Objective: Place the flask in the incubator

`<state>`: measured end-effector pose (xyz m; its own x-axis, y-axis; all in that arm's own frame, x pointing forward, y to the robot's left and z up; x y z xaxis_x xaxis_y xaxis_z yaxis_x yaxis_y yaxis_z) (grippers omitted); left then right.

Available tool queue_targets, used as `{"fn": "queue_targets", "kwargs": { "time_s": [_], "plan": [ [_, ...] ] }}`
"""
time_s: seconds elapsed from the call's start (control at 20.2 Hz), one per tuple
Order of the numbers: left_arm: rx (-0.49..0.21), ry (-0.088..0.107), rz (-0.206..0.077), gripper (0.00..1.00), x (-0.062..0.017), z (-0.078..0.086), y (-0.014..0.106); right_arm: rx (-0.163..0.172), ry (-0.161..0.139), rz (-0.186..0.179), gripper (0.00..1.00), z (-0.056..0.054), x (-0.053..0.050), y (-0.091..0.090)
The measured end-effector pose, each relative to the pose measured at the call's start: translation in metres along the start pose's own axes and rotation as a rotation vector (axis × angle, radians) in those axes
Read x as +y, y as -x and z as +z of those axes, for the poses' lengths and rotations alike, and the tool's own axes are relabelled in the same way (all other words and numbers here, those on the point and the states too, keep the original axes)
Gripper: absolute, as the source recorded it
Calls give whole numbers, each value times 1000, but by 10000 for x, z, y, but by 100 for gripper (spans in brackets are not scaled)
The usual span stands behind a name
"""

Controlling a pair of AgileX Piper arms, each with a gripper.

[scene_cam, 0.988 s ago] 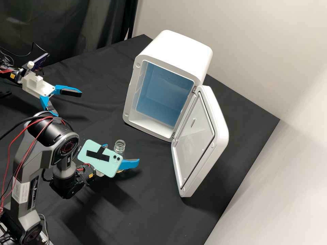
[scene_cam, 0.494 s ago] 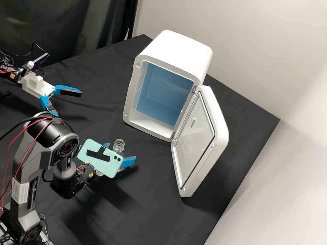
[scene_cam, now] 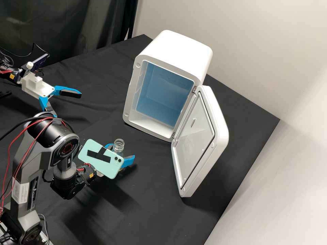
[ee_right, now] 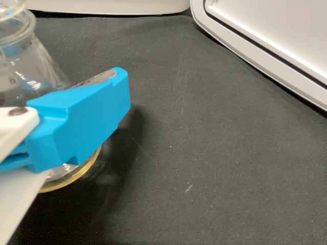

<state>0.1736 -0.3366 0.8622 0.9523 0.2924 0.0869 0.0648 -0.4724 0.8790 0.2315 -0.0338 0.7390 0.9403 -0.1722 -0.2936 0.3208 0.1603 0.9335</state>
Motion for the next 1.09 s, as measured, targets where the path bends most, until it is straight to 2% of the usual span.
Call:
{"fn": "queue_targets", "kwargs": {
  "time_s": [0.79, 1.09],
  "plan": [
    [0, 0, 0, 100, 0, 0, 0, 0, -11, 0, 0, 0, 0, 0],
    [0, 0, 0, 100, 0, 0, 0, 10, -11, 12, 0, -25, 33, 19]
  ]
}}
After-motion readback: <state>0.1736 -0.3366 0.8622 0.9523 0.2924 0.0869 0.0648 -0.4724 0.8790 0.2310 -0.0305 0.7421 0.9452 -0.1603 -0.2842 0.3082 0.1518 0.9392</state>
